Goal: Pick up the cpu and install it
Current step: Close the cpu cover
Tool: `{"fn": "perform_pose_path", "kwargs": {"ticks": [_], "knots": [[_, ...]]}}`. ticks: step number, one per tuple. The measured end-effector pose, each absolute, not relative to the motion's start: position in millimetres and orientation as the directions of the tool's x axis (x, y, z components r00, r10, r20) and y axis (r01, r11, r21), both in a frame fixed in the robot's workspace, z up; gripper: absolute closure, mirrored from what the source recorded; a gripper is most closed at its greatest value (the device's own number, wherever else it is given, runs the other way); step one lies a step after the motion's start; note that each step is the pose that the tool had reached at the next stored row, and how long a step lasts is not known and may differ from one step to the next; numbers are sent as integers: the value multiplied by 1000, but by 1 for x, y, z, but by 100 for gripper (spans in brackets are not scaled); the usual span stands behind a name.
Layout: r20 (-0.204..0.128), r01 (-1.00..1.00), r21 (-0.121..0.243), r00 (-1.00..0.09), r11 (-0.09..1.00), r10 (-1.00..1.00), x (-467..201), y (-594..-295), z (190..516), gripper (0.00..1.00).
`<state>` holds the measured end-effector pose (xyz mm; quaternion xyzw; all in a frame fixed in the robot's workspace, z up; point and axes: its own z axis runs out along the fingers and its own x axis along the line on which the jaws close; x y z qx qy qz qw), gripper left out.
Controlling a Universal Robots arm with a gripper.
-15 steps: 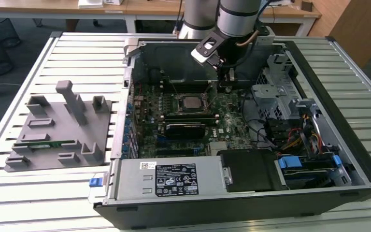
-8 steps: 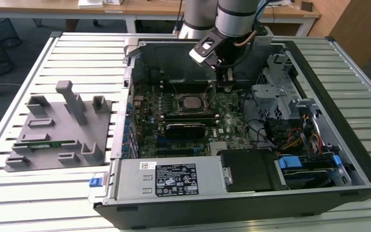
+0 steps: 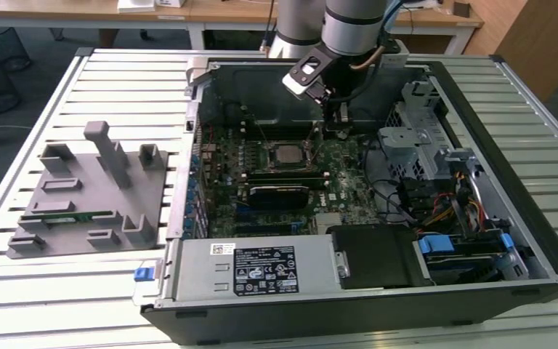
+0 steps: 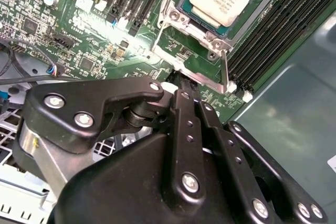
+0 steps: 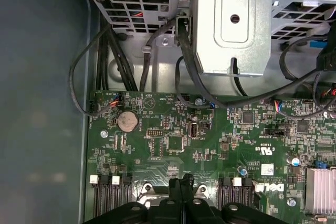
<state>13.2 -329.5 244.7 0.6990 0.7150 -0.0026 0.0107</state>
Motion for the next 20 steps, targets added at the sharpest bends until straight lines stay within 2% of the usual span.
{"fn": "perform_pose_path", "kwargs": {"ticks": [20], "knots": [[-19, 1000, 11, -22, 23, 1000, 6, -330, 244, 89]]}}
